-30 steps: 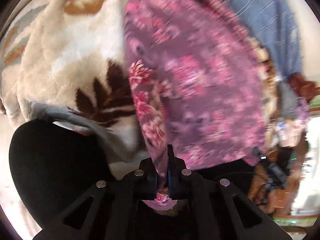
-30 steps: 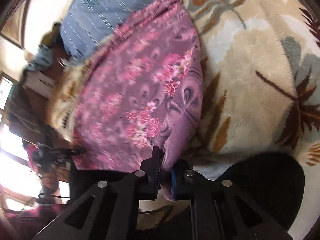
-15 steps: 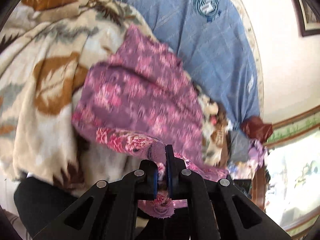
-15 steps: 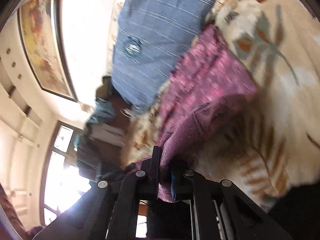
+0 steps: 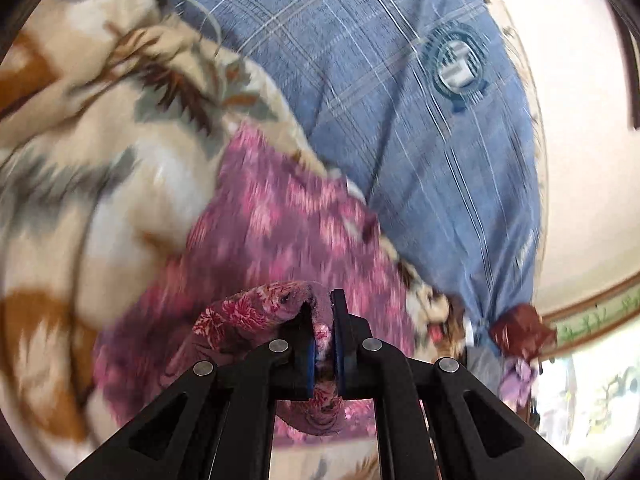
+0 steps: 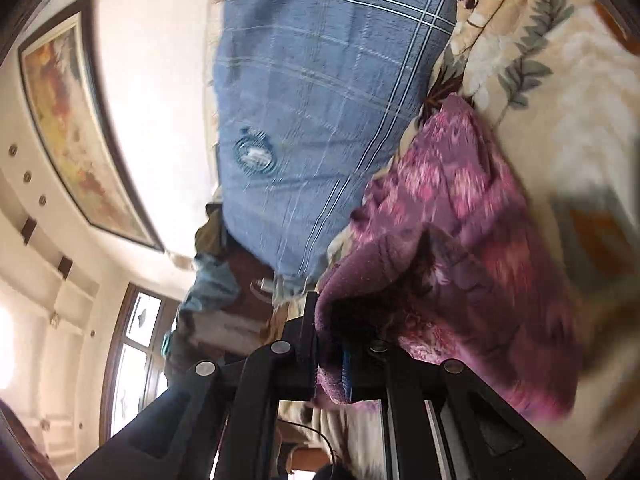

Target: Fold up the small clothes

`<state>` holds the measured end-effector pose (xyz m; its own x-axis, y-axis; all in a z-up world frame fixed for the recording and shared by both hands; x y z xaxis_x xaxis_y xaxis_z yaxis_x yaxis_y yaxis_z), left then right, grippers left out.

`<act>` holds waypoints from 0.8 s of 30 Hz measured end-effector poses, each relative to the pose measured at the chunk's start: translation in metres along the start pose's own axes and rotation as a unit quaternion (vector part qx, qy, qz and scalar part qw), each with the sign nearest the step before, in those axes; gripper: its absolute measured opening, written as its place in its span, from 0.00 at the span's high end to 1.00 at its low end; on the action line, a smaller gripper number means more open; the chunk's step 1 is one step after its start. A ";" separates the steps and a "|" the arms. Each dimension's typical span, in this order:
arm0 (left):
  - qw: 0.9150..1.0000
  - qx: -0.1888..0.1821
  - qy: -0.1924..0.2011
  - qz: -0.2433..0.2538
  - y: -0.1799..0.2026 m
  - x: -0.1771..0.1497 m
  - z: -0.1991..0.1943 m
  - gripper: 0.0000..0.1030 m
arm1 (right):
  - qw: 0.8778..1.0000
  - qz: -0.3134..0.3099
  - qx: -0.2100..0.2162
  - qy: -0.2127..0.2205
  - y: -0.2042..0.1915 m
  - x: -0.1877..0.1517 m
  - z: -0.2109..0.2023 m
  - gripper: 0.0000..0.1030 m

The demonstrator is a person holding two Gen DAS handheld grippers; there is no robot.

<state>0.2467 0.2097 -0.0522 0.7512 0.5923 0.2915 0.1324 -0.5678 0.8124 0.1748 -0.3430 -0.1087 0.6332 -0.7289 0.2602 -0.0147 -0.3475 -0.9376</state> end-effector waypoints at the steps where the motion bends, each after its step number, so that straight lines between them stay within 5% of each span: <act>1: 1.000 0.003 0.004 0.001 0.002 0.011 0.012 0.95 | 1.000 0.003 -0.001 0.002 0.003 0.010 0.008 0.92; 5: 0.997 0.072 0.015 -0.003 -0.011 0.052 0.070 0.95 | 1.000 0.016 -0.021 0.018 0.025 0.057 0.048 0.89; 8: 0.992 0.114 -0.028 -0.045 -0.040 0.065 0.117 0.95 | 0.997 0.050 -0.063 0.020 0.057 0.080 0.075 0.87; 13: 0.994 0.071 -0.033 -0.078 -0.039 0.072 0.131 0.95 | 0.996 0.049 -0.066 0.020 0.062 0.092 0.089 0.87; 15: 0.994 0.050 -0.023 -0.089 -0.032 0.083 0.135 0.95 | 0.998 0.056 -0.030 0.029 0.052 0.102 0.090 0.87; 17: 0.992 0.038 -0.012 -0.123 -0.034 0.100 0.142 0.91 | 0.995 0.075 -0.002 0.061 0.050 0.120 0.086 0.79; 19: 0.984 0.037 -0.026 -0.173 -0.044 0.113 0.157 0.79 | 0.989 0.101 -0.029 0.103 0.063 0.140 0.080 0.51; 21: 0.980 0.056 -0.024 -0.192 -0.050 0.121 0.159 0.73 | 0.980 0.148 -0.044 0.124 0.082 0.148 0.073 0.51; 24: 0.986 0.044 -0.012 -0.162 -0.042 0.130 0.149 0.65 | 0.979 0.154 -0.049 0.128 0.089 0.145 0.057 0.50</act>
<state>0.4349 0.2254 -0.1235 0.6756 0.7372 0.0108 0.4231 -0.3997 0.8132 0.3095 -0.4458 -0.1676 0.3731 -0.9273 0.0298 -0.2563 -0.1339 -0.9573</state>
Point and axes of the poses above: each gripper's, at about its wrist camera, not at the fingertips, and z roughly the way its jaws point, y to its right, x to its top, the point moved 5 cm from there along z, roughly the way its jaws point, and after that the axes turned 3 degrees about -x, right-handed, at the moved point
